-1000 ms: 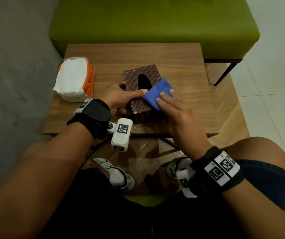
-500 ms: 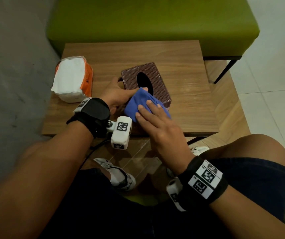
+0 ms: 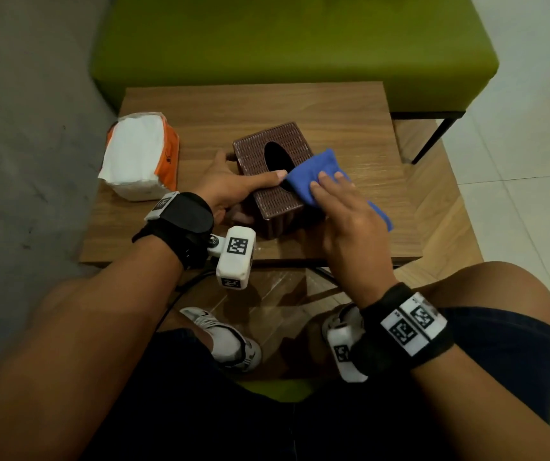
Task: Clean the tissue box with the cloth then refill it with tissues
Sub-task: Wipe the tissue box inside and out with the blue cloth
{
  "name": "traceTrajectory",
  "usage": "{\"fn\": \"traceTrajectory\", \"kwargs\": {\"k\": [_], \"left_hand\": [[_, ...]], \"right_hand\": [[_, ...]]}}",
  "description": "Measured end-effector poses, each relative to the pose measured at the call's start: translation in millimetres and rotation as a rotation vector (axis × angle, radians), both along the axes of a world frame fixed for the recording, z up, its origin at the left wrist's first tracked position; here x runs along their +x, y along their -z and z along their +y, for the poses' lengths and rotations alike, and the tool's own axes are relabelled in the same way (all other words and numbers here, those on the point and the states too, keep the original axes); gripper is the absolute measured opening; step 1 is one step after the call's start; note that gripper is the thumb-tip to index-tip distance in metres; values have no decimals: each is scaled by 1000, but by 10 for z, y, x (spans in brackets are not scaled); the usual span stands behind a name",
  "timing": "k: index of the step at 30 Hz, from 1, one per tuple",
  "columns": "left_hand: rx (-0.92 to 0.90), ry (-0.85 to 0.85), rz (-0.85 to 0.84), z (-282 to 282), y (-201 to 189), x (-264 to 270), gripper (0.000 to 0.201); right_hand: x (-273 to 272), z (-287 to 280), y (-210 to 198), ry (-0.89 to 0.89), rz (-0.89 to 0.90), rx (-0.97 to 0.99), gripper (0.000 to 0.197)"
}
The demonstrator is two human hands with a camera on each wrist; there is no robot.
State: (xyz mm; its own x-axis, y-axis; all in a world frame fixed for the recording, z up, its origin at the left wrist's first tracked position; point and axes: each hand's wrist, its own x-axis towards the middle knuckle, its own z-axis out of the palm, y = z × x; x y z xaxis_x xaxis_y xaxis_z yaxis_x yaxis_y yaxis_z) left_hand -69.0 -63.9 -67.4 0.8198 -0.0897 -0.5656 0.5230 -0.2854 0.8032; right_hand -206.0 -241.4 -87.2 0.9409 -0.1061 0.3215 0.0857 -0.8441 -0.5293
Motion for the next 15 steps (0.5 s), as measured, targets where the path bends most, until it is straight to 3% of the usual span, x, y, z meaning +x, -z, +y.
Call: {"fn": "traceTrajectory", "kwargs": {"k": [2, 4, 6, 9, 11, 15], "left_hand": [[9, -4, -10, -3, 1, 8, 76], [7, -17, -37, 1, 28, 32, 73], [24, -4, -49, 3, 50, 46, 72], [46, 7, -24, -27, 56, 32, 78], [35, -12, -31, -44, 68, 32, 78], [8, -36, -71, -30, 105, 67, 77]], "right_hand": [[-94, 291, -5, -29, 2, -50, 56], [-246, 481, 33, -245, -37, -132, 55], [-237, 328, 35, -341, -56, -161, 52], [-27, 23, 20, -101, -31, -40, 50], [2, 142, -5, -18, -10, -1, 54], [-154, 337, 17, -336, -70, -150, 50]]}}
